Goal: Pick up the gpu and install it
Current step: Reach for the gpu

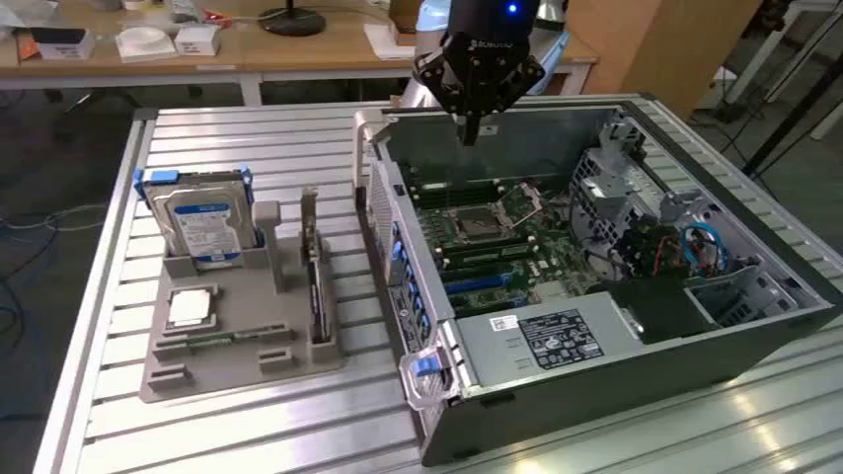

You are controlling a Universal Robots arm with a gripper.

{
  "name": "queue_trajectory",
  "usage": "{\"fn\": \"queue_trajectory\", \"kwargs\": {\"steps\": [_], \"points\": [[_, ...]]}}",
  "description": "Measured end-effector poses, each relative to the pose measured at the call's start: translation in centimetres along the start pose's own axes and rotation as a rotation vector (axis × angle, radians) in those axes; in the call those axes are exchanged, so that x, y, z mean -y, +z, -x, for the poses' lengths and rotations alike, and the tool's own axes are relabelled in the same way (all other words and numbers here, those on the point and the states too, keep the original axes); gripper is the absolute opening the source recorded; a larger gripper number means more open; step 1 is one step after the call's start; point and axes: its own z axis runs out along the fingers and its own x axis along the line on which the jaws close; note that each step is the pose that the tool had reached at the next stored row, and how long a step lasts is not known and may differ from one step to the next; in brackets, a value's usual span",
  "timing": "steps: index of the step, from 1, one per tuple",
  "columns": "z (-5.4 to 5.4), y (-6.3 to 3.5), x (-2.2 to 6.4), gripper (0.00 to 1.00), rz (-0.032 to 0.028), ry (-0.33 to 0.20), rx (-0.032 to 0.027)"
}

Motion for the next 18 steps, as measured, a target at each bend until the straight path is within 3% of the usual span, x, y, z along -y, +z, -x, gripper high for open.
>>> {"fn": "queue_trajectory", "kwargs": {"steps": [11, 18], "points": [[-0.1, -0.01, 0.01, 0.11, -0.0001, 0.0, -0.0001], [-0.88, -0.01, 0.07, 0.11, 0.0, 0.0, 0.0]]}}
